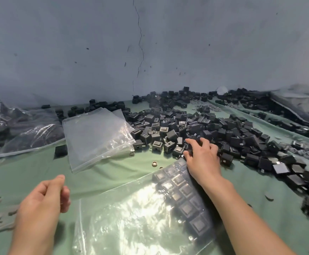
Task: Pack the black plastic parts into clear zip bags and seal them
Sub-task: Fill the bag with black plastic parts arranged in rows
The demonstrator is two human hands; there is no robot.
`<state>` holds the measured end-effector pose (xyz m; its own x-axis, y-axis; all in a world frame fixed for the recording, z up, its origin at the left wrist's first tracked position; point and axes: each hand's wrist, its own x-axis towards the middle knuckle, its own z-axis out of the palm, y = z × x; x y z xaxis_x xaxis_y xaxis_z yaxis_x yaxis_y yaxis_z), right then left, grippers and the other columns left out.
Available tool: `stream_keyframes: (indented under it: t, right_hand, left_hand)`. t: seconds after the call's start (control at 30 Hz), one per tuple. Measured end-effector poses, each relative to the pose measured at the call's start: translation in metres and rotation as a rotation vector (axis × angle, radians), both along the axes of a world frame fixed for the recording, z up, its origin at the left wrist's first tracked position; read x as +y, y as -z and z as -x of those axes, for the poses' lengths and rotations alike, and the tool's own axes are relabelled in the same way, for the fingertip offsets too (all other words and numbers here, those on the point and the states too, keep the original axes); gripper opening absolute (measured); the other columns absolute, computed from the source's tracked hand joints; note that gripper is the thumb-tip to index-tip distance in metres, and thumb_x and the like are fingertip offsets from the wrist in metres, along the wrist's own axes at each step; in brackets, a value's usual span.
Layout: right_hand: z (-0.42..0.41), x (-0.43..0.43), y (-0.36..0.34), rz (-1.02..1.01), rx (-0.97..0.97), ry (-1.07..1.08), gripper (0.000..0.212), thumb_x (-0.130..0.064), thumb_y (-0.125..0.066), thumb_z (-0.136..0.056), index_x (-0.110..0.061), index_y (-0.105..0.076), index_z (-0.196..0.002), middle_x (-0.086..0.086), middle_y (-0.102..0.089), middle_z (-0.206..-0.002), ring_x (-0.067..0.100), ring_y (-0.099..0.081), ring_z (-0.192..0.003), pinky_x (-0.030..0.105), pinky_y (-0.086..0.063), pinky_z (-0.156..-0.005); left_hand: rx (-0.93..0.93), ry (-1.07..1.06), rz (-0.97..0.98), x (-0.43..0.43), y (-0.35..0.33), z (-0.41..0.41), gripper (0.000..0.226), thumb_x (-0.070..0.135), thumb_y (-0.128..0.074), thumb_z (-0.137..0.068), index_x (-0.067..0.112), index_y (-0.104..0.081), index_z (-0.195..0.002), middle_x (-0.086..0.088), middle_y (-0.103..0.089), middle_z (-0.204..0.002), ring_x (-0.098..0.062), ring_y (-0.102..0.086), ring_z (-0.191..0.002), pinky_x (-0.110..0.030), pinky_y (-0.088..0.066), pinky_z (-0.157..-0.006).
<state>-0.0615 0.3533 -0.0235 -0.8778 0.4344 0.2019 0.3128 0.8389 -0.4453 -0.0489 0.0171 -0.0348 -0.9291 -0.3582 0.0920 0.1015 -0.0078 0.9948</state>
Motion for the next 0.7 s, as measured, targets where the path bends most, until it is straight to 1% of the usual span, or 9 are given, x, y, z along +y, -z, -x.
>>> stream_keyframes:
  t: [0.07, 0.13, 0.23, 0.27, 0.37, 0.43, 0.47, 0.57, 0.7]
  right_hand:
    - [0.013, -0.002, -0.003, 0.013, -0.064, -0.032, 0.046, -0.033, -0.047, -0.105, -0.033, -0.038, -0.149, 0.009, -0.013, -0.165, 0.036, -0.007, -0.149, 0.061, -0.028, -0.115]
    - [0.019, 0.001, -0.005, 0.014, -0.147, -0.073, 0.051, -0.038, -0.049, -0.104, -0.032, -0.034, -0.152, 0.008, -0.006, -0.166, 0.036, 0.0, -0.151, 0.063, -0.026, -0.114]
    - [0.019, 0.01, -0.007, -0.01, -0.244, -0.129, 0.067, -0.049, -0.06, -0.095, -0.032, -0.03, -0.152, 0.007, -0.004, -0.165, 0.037, 0.001, -0.151, 0.062, -0.029, -0.113]
    - [0.017, 0.012, -0.007, -0.03, -0.253, -0.142, 0.066, -0.049, -0.062, -0.093, -0.032, -0.032, -0.15, 0.008, -0.007, -0.164, 0.038, -0.002, -0.15, 0.061, -0.032, -0.112]
    - [0.013, 0.019, -0.008, -0.112, -0.222, -0.166, 0.047, -0.045, -0.062, -0.095, -0.034, -0.039, -0.134, 0.004, -0.019, -0.156, 0.033, -0.013, -0.145, 0.048, -0.046, -0.098]
    - [0.008, 0.026, -0.008, -0.157, -0.188, -0.162, 0.034, -0.042, -0.061, -0.094, -0.035, -0.04, -0.12, 0.002, -0.026, -0.151, 0.027, -0.02, -0.139, 0.037, -0.043, -0.082]
    - [0.004, 0.031, -0.007, -0.172, -0.17, -0.156, 0.028, -0.04, -0.06, -0.093, -0.034, -0.041, -0.113, 0.001, -0.027, -0.151, 0.025, -0.021, -0.138, 0.036, -0.041, -0.079]
    - [-0.011, 0.045, -0.001, -0.194, -0.097, -0.143, 0.015, -0.04, -0.056, -0.096, -0.033, -0.045, -0.104, 0.0, -0.026, -0.157, 0.024, -0.024, -0.142, 0.037, -0.045, -0.082]
    - [-0.03, 0.053, 0.012, -0.22, -0.011, -0.11, 0.014, -0.041, -0.055, -0.098, -0.03, -0.053, -0.105, 0.0, -0.017, -0.16, 0.029, -0.045, -0.125, 0.039, -0.049, -0.084]
  left_hand:
    - [0.031, 0.005, -0.004, 0.0, -0.001, 0.003, 0.028, 0.051, -0.063, -0.077, 0.027, -0.063, -0.062, 0.009, -0.058, -0.052, -0.002, -0.047, -0.04, -0.035, -0.039, -0.061]
    - [0.041, 0.009, -0.007, 0.0, -0.002, 0.005, 0.028, 0.059, -0.062, -0.068, 0.032, -0.065, -0.06, 0.009, -0.058, -0.054, -0.003, -0.048, -0.042, -0.036, -0.041, -0.062]
    - [0.027, 0.005, -0.016, 0.0, -0.005, 0.008, 0.028, 0.061, -0.062, -0.064, 0.034, -0.067, -0.06, 0.01, -0.058, -0.053, -0.011, -0.048, -0.049, -0.036, -0.041, -0.063]
    - [0.021, 0.004, -0.017, 0.0, -0.006, 0.009, 0.028, 0.062, -0.062, -0.063, 0.034, -0.067, -0.06, 0.01, -0.058, -0.053, -0.014, -0.048, -0.052, -0.036, -0.041, -0.063]
    - [0.026, -0.01, -0.026, 0.002, -0.012, 0.008, 0.024, 0.056, -0.062, -0.071, 0.036, -0.066, -0.059, 0.011, -0.058, -0.053, -0.018, -0.047, -0.056, -0.037, -0.042, -0.064]
    - [0.035, -0.011, -0.019, 0.003, -0.012, 0.007, 0.026, 0.049, -0.062, -0.082, 0.036, -0.066, -0.059, 0.01, -0.058, -0.053, -0.018, -0.048, -0.057, -0.037, -0.043, -0.065]
    - [0.042, -0.009, -0.018, 0.003, -0.012, 0.006, 0.028, 0.045, -0.062, -0.085, 0.036, -0.066, -0.059, 0.01, -0.058, -0.053, -0.018, -0.048, -0.057, -0.037, -0.043, -0.066]
    - [0.052, 0.002, -0.023, 0.001, -0.011, 0.004, 0.034, 0.039, -0.061, -0.091, 0.035, -0.065, -0.058, 0.01, -0.058, -0.054, -0.018, -0.047, -0.058, -0.037, -0.043, -0.065]
    - [0.048, 0.002, -0.056, -0.002, -0.008, 0.004, 0.033, 0.034, -0.06, -0.094, 0.025, -0.061, -0.063, 0.01, -0.057, -0.054, -0.018, -0.046, -0.058, -0.035, -0.042, -0.064]
